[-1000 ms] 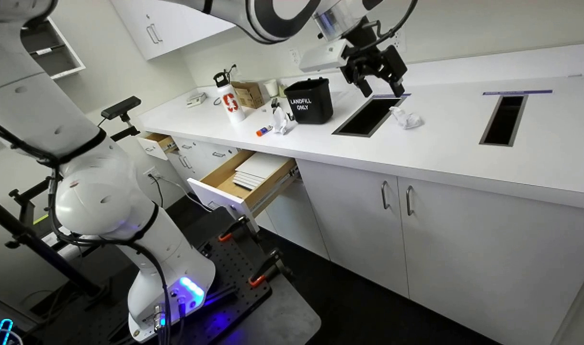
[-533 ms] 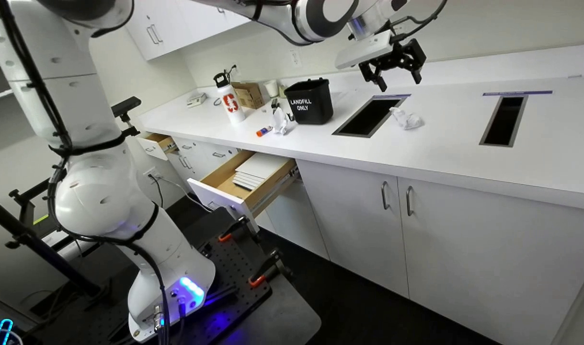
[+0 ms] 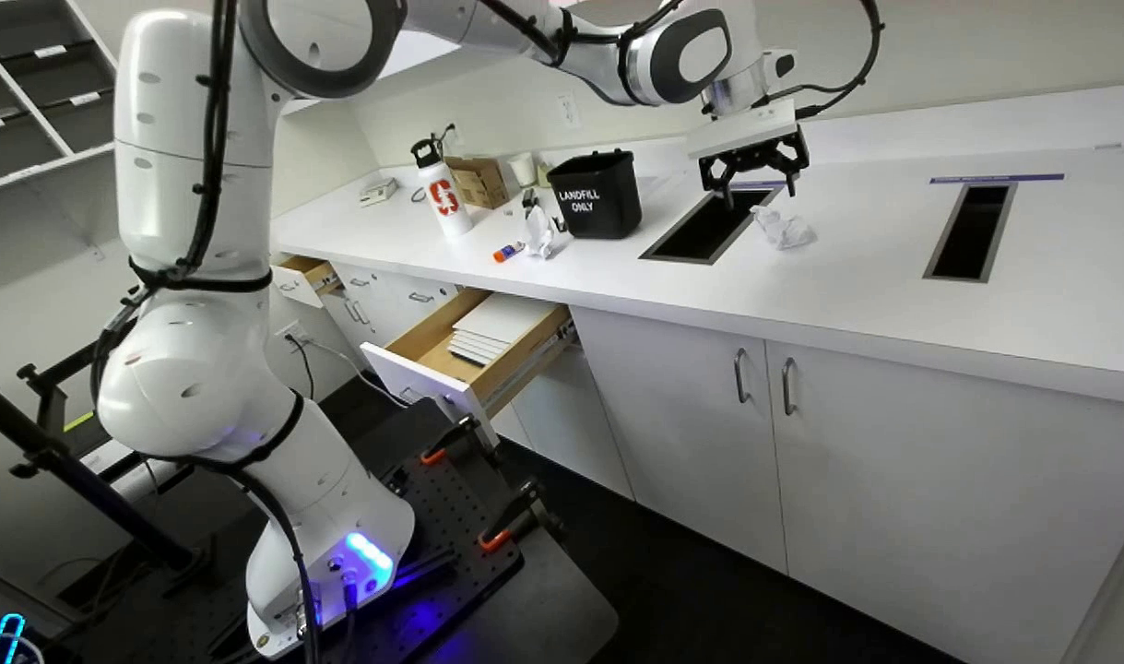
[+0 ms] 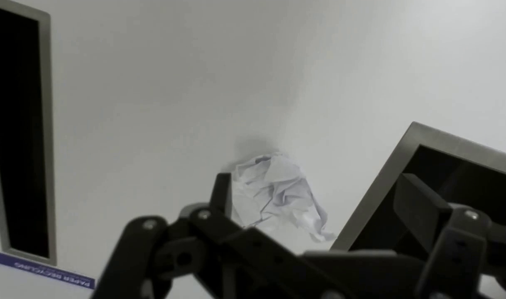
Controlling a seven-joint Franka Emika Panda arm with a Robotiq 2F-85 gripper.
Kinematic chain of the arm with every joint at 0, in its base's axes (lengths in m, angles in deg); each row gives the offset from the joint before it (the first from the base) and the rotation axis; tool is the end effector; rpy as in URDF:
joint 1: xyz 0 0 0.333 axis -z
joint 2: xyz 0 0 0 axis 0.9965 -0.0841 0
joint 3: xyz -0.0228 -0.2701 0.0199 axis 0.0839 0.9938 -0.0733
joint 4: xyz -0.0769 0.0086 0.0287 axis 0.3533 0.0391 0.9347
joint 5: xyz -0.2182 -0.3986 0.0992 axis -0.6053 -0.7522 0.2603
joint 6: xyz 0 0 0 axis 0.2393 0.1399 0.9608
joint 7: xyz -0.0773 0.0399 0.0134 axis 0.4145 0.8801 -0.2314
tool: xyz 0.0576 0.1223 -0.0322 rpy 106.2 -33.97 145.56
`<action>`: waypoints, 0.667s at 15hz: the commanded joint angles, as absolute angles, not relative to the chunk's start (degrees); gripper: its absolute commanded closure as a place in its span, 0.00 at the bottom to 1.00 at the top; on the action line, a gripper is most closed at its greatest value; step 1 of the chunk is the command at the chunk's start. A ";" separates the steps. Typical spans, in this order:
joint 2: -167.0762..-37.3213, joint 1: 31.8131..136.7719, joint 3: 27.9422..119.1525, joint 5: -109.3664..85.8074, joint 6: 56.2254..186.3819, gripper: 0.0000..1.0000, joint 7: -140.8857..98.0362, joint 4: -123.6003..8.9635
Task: Put the paper in the bin
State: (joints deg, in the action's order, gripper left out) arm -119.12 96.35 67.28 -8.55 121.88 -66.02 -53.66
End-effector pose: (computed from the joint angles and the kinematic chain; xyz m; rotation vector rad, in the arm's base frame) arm 0.7572 -0.1206 0.2258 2.9457 0.8006 0.3338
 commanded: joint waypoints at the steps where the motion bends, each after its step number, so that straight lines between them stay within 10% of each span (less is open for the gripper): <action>1: -120.06 96.42 66.96 -8.74 121.39 0.00 -66.11 -52.65; 10: -124.55 96.53 65.13 -8.57 123.47 0.00 -70.33 -48.89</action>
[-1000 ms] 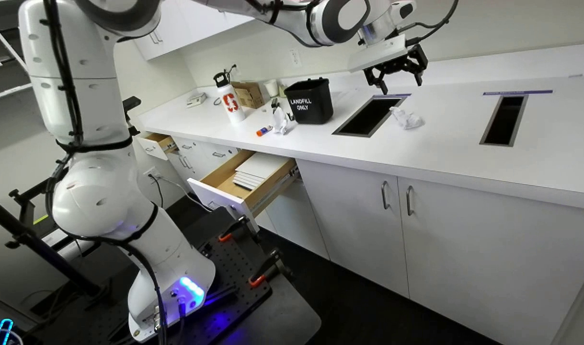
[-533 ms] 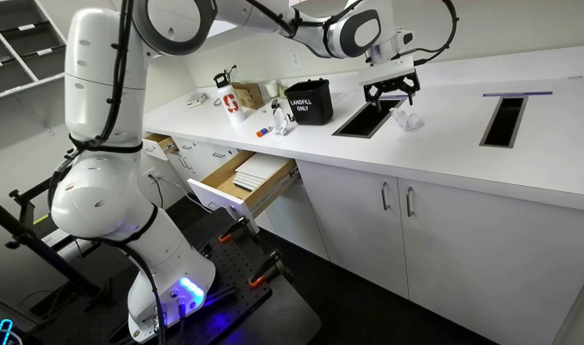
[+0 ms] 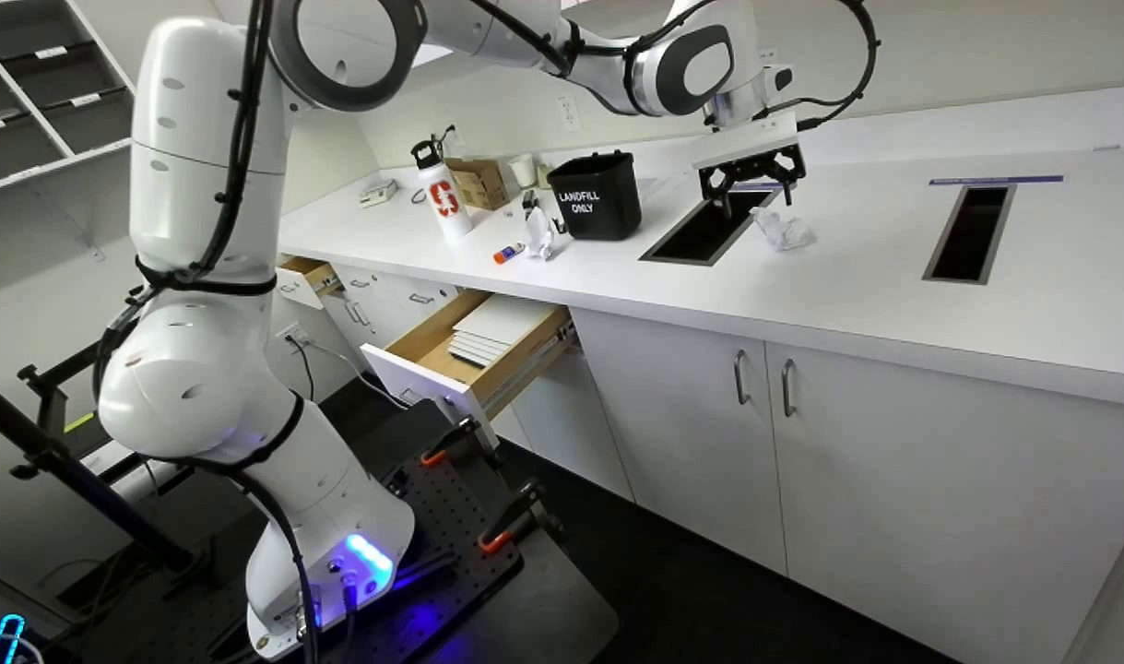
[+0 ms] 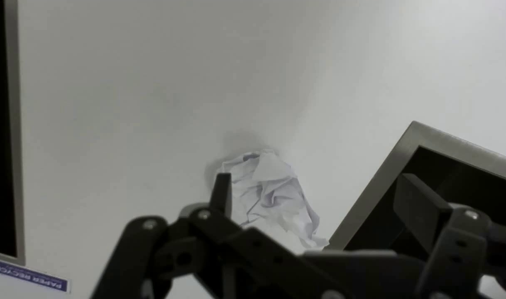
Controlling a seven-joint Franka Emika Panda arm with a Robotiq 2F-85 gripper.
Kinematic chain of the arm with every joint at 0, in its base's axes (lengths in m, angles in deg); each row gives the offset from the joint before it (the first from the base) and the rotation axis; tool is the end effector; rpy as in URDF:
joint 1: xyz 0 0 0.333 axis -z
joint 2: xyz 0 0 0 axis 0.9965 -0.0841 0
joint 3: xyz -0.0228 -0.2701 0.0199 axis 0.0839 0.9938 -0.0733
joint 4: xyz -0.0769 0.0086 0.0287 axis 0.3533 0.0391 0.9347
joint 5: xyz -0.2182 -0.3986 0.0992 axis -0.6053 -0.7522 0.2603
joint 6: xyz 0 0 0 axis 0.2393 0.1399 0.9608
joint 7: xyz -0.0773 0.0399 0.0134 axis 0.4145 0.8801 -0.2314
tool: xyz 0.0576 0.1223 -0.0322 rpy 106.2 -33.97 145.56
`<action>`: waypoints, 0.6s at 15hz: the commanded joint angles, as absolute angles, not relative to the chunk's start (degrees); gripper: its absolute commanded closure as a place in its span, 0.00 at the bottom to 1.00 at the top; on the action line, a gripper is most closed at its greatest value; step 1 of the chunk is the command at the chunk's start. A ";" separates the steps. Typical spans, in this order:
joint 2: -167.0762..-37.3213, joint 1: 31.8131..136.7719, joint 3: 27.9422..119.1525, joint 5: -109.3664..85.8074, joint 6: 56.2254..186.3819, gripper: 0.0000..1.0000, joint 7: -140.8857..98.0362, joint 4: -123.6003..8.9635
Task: Put the paper in the bin
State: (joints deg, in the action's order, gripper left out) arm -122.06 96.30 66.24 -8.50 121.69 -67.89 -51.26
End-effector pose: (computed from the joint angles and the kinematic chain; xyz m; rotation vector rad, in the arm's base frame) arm 0.7650 -0.1087 0.2092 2.9421 0.8716 0.3258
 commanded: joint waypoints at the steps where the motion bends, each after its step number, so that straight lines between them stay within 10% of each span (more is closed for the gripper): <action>1: -125.31 96.35 65.16 -8.99 124.59 0.00 -70.78 -48.57; 6: -128.82 95.10 66.17 -11.45 129.29 0.00 -69.46 -46.92; 7: -129.40 95.10 66.09 -11.96 129.82 0.25 -69.60 -46.57; 9: -130.27 95.01 66.09 -12.93 130.22 0.32 -69.63 -45.97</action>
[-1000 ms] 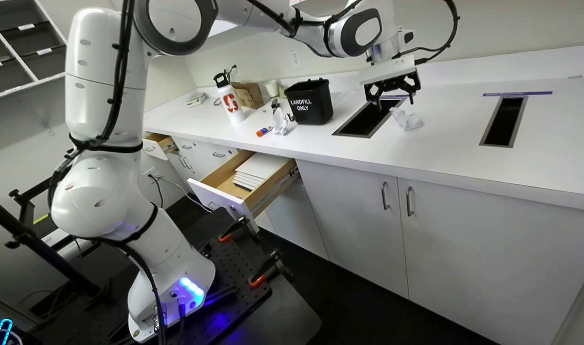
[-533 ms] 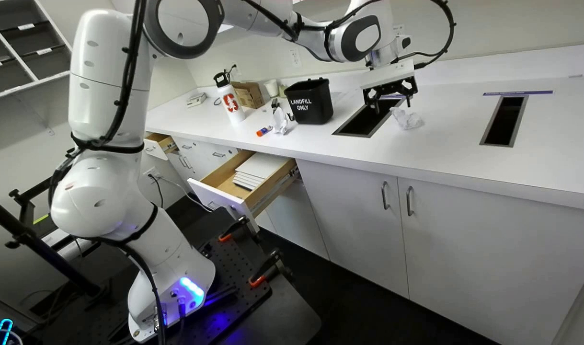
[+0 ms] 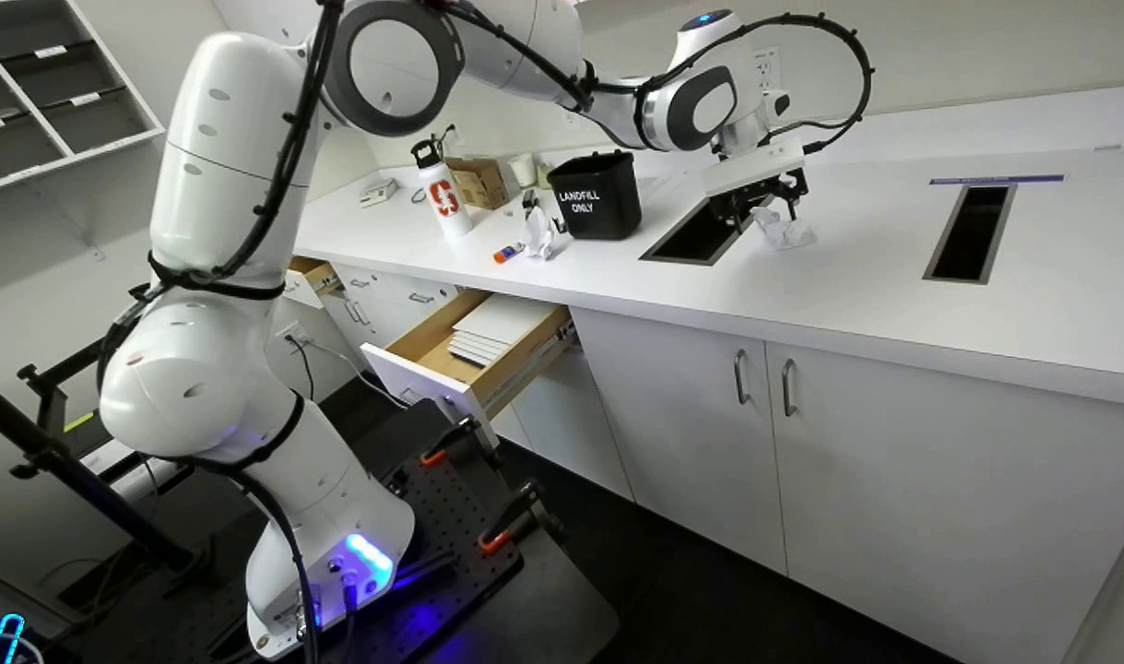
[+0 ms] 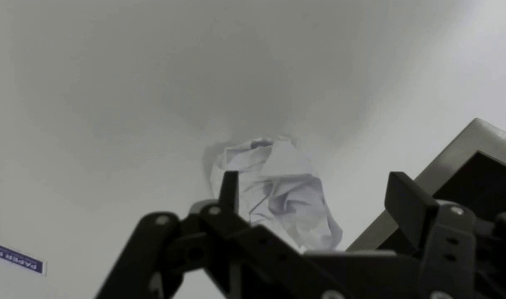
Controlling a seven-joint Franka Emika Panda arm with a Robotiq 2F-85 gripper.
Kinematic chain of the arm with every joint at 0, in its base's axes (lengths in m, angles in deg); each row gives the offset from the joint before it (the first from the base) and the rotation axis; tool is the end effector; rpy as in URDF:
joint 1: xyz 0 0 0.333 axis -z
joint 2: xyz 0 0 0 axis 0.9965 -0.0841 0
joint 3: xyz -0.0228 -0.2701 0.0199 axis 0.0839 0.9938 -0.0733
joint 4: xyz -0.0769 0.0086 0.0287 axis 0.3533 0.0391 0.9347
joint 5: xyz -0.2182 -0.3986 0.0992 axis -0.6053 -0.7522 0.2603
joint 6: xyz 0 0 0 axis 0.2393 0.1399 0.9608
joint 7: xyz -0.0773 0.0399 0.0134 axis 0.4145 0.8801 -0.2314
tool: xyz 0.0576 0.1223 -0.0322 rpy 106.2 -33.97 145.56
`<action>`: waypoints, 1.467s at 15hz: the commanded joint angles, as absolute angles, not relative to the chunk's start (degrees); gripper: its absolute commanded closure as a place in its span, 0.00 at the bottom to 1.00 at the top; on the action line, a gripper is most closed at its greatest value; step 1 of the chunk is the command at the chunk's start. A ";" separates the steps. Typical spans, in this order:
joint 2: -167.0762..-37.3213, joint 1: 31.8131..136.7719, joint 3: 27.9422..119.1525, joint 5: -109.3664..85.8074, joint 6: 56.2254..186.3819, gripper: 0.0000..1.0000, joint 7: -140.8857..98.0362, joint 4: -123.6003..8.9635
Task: Put the paper in the bin
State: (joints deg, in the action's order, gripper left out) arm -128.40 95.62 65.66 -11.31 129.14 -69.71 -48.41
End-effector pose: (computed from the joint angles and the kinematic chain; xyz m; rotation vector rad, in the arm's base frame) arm 0.7805 -0.0963 0.1659 2.8465 0.9658 0.3993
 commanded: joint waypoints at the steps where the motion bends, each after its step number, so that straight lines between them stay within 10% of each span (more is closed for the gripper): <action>1: -130.67 95.09 65.96 -13.23 130.15 0.42 -69.76 -45.64; 9: -131.52 95.62 65.68 -13.41 129.54 0.99 -70.03 -45.00; 22: -103.39 95.04 59.36 -10.93 125.80 0.98 -83.50 -70.90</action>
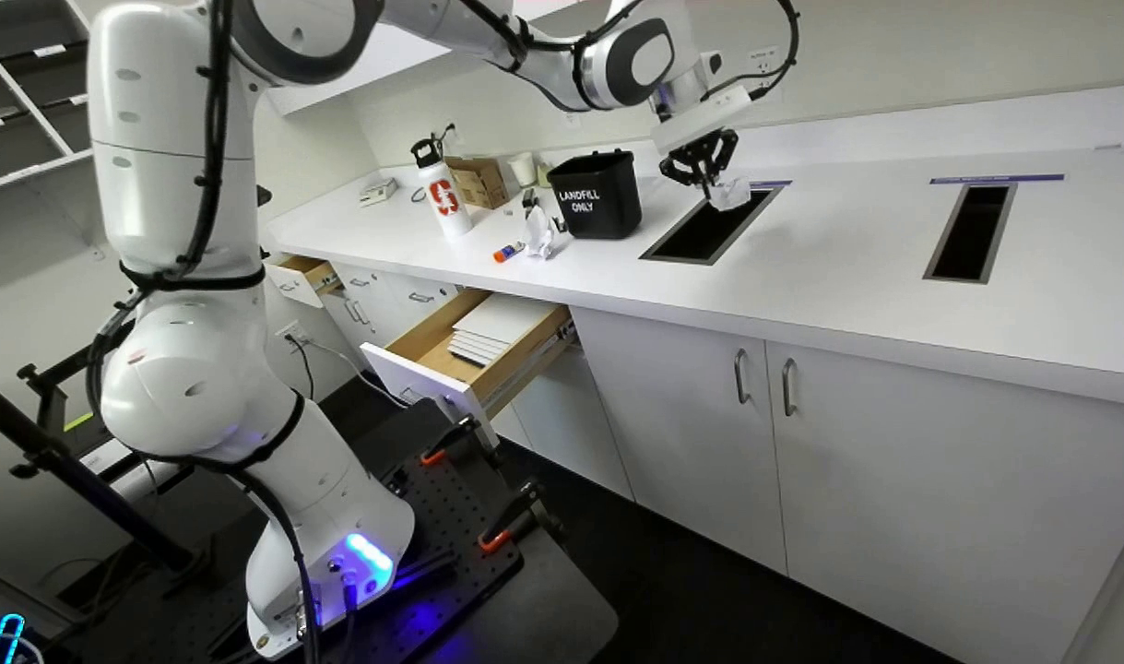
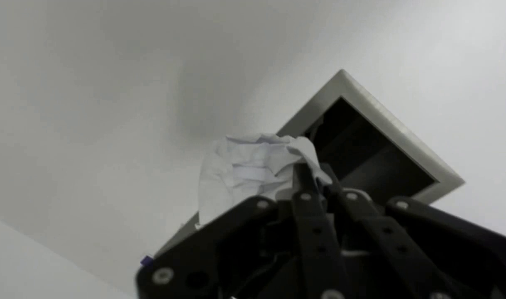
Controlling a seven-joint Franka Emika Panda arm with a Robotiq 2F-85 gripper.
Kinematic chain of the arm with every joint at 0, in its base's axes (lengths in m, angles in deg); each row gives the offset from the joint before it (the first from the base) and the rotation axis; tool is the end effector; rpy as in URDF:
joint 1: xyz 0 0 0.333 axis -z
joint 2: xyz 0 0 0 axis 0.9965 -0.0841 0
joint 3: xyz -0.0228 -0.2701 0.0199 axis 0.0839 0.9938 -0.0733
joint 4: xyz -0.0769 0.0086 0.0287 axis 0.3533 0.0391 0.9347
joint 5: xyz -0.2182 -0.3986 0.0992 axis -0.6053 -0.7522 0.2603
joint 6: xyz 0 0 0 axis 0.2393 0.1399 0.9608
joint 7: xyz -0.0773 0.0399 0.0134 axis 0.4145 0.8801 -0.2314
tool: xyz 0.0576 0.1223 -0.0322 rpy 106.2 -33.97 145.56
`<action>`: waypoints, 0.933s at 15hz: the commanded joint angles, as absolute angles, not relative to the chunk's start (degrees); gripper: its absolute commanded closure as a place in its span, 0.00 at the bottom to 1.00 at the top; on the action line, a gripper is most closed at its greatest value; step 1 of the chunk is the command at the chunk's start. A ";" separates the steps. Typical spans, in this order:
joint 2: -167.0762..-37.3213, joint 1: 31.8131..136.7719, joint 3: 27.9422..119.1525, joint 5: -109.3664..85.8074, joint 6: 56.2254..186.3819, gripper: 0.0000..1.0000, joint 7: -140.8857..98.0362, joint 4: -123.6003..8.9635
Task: Put the paper in the bin
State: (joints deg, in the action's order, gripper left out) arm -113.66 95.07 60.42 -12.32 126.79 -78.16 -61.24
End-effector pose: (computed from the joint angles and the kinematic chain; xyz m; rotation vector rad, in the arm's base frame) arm 0.7475 -0.0175 0.2395 2.7070 1.3231 0.4017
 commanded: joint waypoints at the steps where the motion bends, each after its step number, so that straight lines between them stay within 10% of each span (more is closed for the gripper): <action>1: -101.21 94.42 59.26 -11.16 127.17 0.98 -85.44 -72.67; 14: -96.81 87.29 60.02 -11.83 127.70 0.98 -98.20 -72.14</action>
State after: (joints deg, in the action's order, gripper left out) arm -95.63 89.67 59.07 -11.81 126.90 -94.60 -74.68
